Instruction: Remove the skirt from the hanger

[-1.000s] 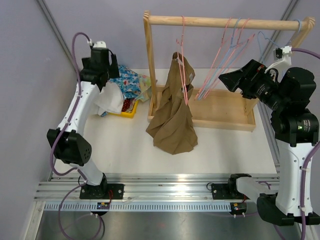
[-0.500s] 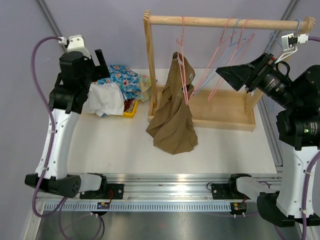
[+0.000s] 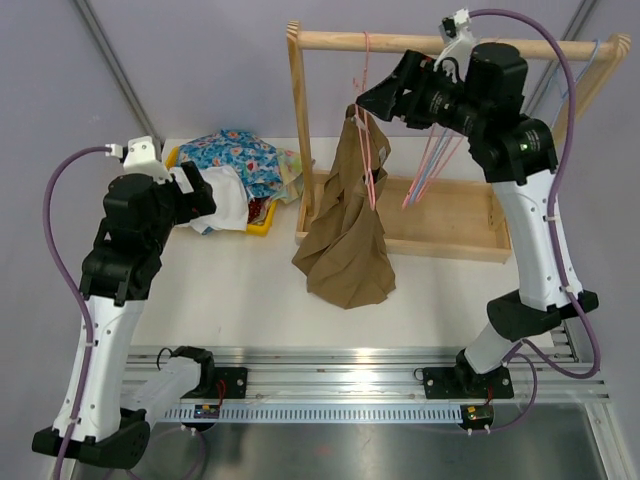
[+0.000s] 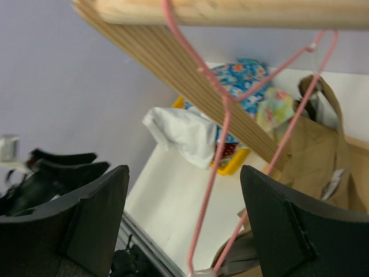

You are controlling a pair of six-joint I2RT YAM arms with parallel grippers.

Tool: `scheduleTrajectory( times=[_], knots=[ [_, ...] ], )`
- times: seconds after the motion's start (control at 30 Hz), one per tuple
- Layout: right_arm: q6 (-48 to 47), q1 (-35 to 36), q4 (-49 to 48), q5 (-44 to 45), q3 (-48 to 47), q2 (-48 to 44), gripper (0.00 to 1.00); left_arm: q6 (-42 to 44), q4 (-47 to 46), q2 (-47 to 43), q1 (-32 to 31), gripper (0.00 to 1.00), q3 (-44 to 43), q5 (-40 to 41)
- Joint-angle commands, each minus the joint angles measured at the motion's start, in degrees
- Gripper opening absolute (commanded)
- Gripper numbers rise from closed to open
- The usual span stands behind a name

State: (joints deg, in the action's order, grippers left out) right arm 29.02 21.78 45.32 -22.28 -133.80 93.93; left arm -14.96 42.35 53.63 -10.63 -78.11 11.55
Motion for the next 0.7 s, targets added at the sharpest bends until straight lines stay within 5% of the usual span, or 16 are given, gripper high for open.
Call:
scheduleTrajectory(
  times=[0.0, 0.2, 0.23, 0.43, 0.6, 0.67],
  knots=[
    [-5.9, 3.4, 6.9, 15.0, -2.8, 0.3, 0.85, -1.5, -1.0, -4.5, -0.3, 0.99, 3.2, -3.1],
    [-5.2, 6.3, 3.7, 16.2, 4.3, 0.5, 0.77, -1.9, -1.1, -7.1, -0.3, 0.99, 6.5, -3.7],
    [-4.8, 6.8, 3.4, 16.2, 4.9, 0.7, 0.67, -2.1, -1.2, -7.3, -0.3, 0.99, 7.1, -4.1],
    [-4.7, 8.0, 4.0, 16.3, 4.6, 2.6, 0.41, -2.9, -1.7, -8.4, -0.3, 0.99, 8.8, -5.3],
    [-4.6, 8.0, 4.6, 16.9, 3.5, 3.4, 0.02, -2.8, -1.7, -9.2, -0.3, 0.99, 9.8, -5.2],
    [-4.7, 7.9, 5.0, 17.1, 2.1, 3.6, 0.00, -2.9, -1.7, -9.4, -0.3, 0.99, 10.1, -5.4]
  ],
)
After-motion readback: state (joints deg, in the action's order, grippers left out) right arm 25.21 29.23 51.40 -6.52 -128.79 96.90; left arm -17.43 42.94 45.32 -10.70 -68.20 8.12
